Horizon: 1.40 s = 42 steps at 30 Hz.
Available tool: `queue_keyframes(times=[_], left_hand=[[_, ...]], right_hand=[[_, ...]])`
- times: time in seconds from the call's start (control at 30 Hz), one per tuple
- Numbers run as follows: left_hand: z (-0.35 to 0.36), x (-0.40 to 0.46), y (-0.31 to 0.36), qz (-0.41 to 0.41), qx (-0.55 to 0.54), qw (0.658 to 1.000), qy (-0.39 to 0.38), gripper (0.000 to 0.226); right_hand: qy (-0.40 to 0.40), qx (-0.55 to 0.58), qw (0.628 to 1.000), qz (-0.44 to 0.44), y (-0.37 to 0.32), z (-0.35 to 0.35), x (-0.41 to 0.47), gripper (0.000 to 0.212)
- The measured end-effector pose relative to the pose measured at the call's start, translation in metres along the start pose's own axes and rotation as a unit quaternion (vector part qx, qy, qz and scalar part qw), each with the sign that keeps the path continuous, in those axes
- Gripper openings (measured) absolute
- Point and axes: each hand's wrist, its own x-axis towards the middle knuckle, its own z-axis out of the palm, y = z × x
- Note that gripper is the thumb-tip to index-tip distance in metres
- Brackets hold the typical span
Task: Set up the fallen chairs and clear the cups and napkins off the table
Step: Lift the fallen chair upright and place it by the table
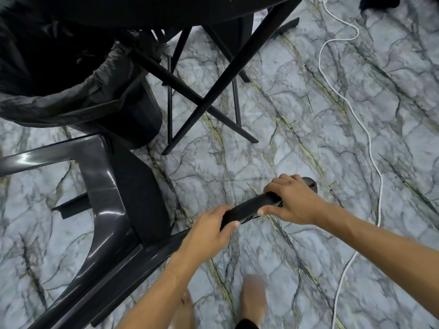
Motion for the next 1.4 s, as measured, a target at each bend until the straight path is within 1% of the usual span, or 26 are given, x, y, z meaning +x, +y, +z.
queue_keyframes(times=[0.1, 0.17, 0.27, 0.4, 0.5, 0.57, 0.67, 0.73, 0.77, 0.8, 0.83, 0.87, 0.9, 0.93, 1.0, 1.07, 1.1, 1.17, 1.3, 1.4], left_hand=[[-0.017, -0.010, 0.009, 0.022, 0.011, 0.999, -0.033, 0.033], [-0.030, -0.015, 0.020, 0.035, 0.010, 0.998, -0.057, 0.035], [-0.052, -0.023, 0.039, 0.035, -0.023, 0.997, -0.070, 0.031], [-0.084, -0.051, 0.055, 0.018, -0.081, 0.996, -0.019, 0.030], [-0.109, -0.078, 0.063, 0.008, -0.110, 0.994, 0.019, 0.028], [-0.129, -0.094, 0.067, -0.003, -0.131, 0.991, 0.030, 0.025], [-0.158, -0.118, 0.073, -0.020, -0.145, 0.989, 0.038, 0.027], [-0.176, -0.138, 0.077, -0.025, -0.146, 0.988, 0.043, 0.031], [-0.184, -0.147, 0.078, -0.028, -0.145, 0.988, 0.043, 0.032], [-0.191, -0.157, 0.078, -0.029, -0.143, 0.988, 0.045, 0.032], [-0.198, -0.165, 0.078, -0.028, -0.135, 0.989, 0.051, 0.032], [-0.204, -0.173, 0.078, -0.028, -0.132, 0.989, 0.060, 0.032], [-0.209, -0.180, 0.078, -0.029, -0.131, 0.989, 0.068, 0.032], [-0.213, -0.186, 0.078, -0.030, -0.133, 0.988, 0.075, 0.033], [-0.219, -0.196, 0.079, -0.035, -0.135, 0.987, 0.082, 0.032], [-0.223, -0.203, 0.082, -0.035, -0.132, 0.987, 0.081, 0.022], [-0.225, -0.205, 0.086, -0.028, -0.123, 0.989, 0.079, 0.022], [-0.230, -0.207, 0.099, -0.006, -0.104, 0.991, 0.088, 0.029], [-0.252, -0.203, 0.130, 0.050, -0.119, 0.983, 0.134, 0.030], [-0.272, -0.214, 0.137, 0.048, -0.139, 0.976, 0.160, 0.027]], right_hand=[[0.034, 0.008, 0.999, -0.017, -0.020, -0.010, -0.008, 0.083], [0.057, -0.009, 0.998, -0.039, -0.035, -0.021, -0.011, 0.076], [0.091, -0.045, 0.993, -0.063, -0.056, -0.043, -0.013, 0.068], [0.080, -0.073, 0.991, -0.084, -0.089, -0.083, -0.011, 0.073], [0.118, -0.121, 0.978, -0.121, -0.114, -0.114, -0.011, 0.071], [0.135, -0.146, 0.970, -0.137, -0.130, -0.135, -0.016, 0.067], [0.161, -0.162, 0.963, -0.143, -0.148, -0.166, -0.028, 0.066], [0.179, -0.121, 0.968, -0.128, -0.152, -0.189, -0.036, 0.068], [0.167, -0.073, 0.977, -0.110, -0.152, -0.200, -0.040, 0.069], [0.139, -0.002, 0.986, -0.093, -0.151, -0.209, -0.043, 0.068], [0.110, 0.085, 0.987, -0.084, -0.152, -0.217, -0.046, 0.065], [0.090, 0.168, 0.979, -0.080, -0.154, -0.221, -0.049, 0.061], [0.082, 0.223, 0.968, -0.081, -0.159, -0.223, -0.052, 0.057], [0.077, 0.251, 0.961, -0.086, -0.166, -0.224, -0.054, 0.053], [0.076, 0.256, 0.958, -0.106, -0.181, -0.223, -0.056, 0.047], [0.084, 0.258, 0.955, -0.120, -0.195, -0.222, -0.057, 0.049], [0.088, 0.264, 0.953, -0.123, -0.201, -0.223, -0.057, 0.050], [0.095, 0.271, 0.948, -0.136, -0.215, -0.226, -0.057, 0.047], [0.110, 0.261, 0.944, -0.171, -0.254, -0.235, -0.055, 0.042], [0.107, 0.265, 0.941, -0.180, -0.280, -0.240, -0.050, 0.046]])
